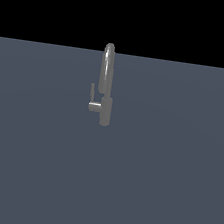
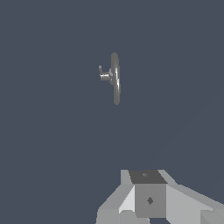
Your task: Turn on the faucet by rotating a designated handle.
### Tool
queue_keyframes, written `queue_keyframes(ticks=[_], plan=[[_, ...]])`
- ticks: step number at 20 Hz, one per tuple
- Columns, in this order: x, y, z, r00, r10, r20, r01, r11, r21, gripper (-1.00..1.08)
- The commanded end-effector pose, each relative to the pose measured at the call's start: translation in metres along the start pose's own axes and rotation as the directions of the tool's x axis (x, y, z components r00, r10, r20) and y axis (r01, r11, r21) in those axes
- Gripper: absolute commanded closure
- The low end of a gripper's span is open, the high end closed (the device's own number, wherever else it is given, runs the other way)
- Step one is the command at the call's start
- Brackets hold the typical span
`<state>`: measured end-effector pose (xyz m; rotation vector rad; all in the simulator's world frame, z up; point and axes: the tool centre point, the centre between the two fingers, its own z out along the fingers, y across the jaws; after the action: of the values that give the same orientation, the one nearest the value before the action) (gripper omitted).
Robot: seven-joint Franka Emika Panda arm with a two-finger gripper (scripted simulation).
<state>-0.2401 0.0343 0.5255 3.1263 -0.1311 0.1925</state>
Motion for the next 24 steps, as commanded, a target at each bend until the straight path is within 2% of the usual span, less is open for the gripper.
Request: queue_keyframes(ticks=[1,6,11,18,24], plan=[[0.001,-0.005,-0.015,0.998,0.051,-0.044,-0.051,0.999,-0.008,1.08],[0.002,-0.023,-0.047,0.974,0.169,-0.151,-0.174,0.984,-0.023,1.08],[0.005,-0.047,-0.073,0.926,0.277,-0.256,-0.294,0.955,-0.031,1.08],[0.014,-0.088,-0.094,0.833,0.397,-0.386,-0.442,0.897,-0.032,1.08],[0.030,-0.127,-0.093,0.740,0.472,-0.479,-0.550,0.834,-0.029,1.08]])
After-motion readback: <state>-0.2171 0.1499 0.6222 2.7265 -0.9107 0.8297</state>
